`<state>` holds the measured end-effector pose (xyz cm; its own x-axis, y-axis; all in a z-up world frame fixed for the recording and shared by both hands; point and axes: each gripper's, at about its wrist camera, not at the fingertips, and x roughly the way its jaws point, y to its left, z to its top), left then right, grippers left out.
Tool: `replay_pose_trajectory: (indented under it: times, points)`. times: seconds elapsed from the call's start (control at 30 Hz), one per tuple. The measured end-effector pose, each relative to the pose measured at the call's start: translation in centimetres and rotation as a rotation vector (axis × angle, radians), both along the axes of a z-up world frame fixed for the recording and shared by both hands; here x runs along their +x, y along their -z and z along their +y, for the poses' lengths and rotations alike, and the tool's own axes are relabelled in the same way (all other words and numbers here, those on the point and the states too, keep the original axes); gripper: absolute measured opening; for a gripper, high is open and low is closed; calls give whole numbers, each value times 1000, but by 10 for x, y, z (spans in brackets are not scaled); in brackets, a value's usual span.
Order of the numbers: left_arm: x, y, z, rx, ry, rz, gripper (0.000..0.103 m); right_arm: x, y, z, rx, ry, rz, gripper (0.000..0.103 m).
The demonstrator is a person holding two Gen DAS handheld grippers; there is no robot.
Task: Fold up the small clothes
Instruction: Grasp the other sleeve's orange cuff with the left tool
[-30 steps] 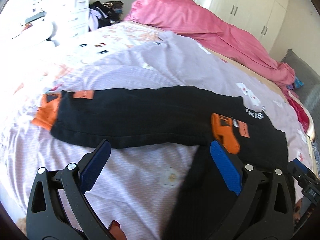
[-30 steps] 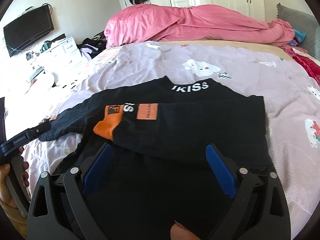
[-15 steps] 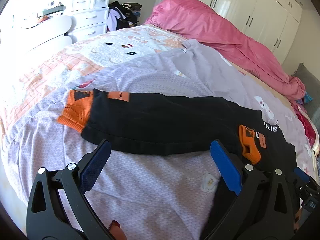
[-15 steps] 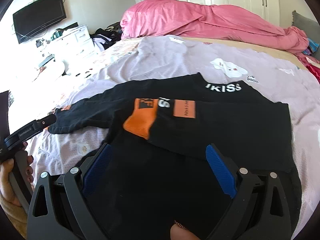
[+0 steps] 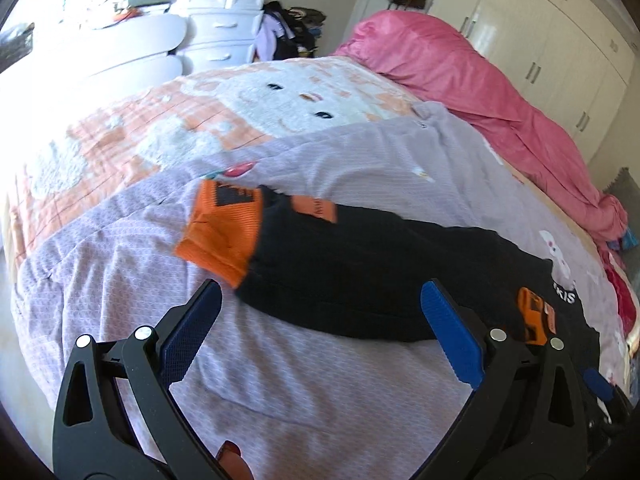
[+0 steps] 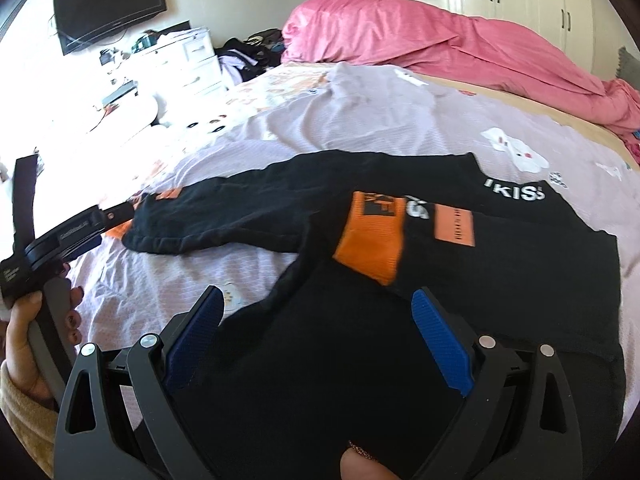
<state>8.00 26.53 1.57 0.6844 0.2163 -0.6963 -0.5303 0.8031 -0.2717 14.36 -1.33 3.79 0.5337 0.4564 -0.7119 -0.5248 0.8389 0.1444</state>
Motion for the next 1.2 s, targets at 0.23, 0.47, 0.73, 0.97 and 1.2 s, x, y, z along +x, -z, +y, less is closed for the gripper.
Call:
replay_pose_trajectory:
  times: [0.23,0.47,0.73,0.97,1.2]
  points:
    - [-2,14,19,-59,-42,18,94,-2,6,19,-9,-23,12,94]
    - [-6,27,37,-122,-102,18,94,-2,10,29,-8,-33,17,94]
    - [-8,35,54,-195,-161,-40,93,3,10,23,-1,-16,26,94]
    - [-2,36,65,-207,-235,-67,50,10,13,9,-3,16,36,94]
    - [-2,31,76,-252,-241,-135,3,9,14,-16,-21,54,20,94]
